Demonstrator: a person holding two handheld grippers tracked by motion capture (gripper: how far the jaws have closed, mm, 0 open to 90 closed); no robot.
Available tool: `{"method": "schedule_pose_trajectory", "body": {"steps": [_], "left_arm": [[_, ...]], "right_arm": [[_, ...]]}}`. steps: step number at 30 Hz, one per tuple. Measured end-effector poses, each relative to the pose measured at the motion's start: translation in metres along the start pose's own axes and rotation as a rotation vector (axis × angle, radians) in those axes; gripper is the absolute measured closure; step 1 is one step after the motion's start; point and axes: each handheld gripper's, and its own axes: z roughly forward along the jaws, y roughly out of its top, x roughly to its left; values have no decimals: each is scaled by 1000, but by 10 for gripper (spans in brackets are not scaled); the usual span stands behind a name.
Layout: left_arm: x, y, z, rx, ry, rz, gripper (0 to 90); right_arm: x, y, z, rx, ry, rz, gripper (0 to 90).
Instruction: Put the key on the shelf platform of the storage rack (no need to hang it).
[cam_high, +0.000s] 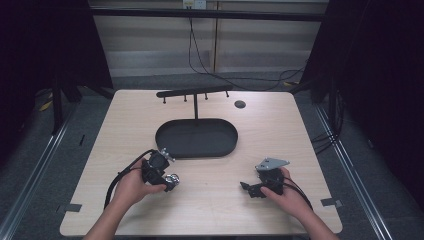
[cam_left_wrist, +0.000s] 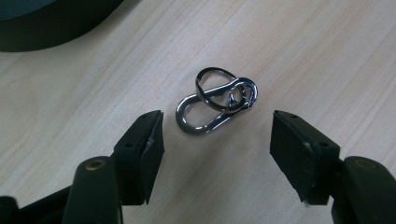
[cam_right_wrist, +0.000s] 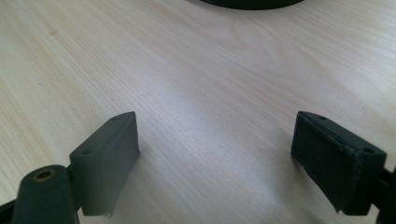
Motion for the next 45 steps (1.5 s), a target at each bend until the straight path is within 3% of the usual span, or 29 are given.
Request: {"method": "schedule_pose_trajectory", "body": {"steps": [14,19,24,27,31,38,45], "left_arm": [[-2,20,12,83,-4,69,365],[-6,25,15,130,8,104,420],[-9,27,14,160,6,99,482],[-12,29,13,182,0,89,602],[-15,31,14,204,0,83,664],[-16,36,15,231,3,82,676],[-14,36,13,228,-9,62,678]], "right_arm": [[0,0,0,0,0,0,146],[0,0,0,0,0,0,146],[0,0,0,0,0,0,146],[0,0,0,0,0,0,146],[0,0,0,0,1,0,146],[0,0,0,0,1,0,146],[0,0,0,1,1,-1,145]]}}
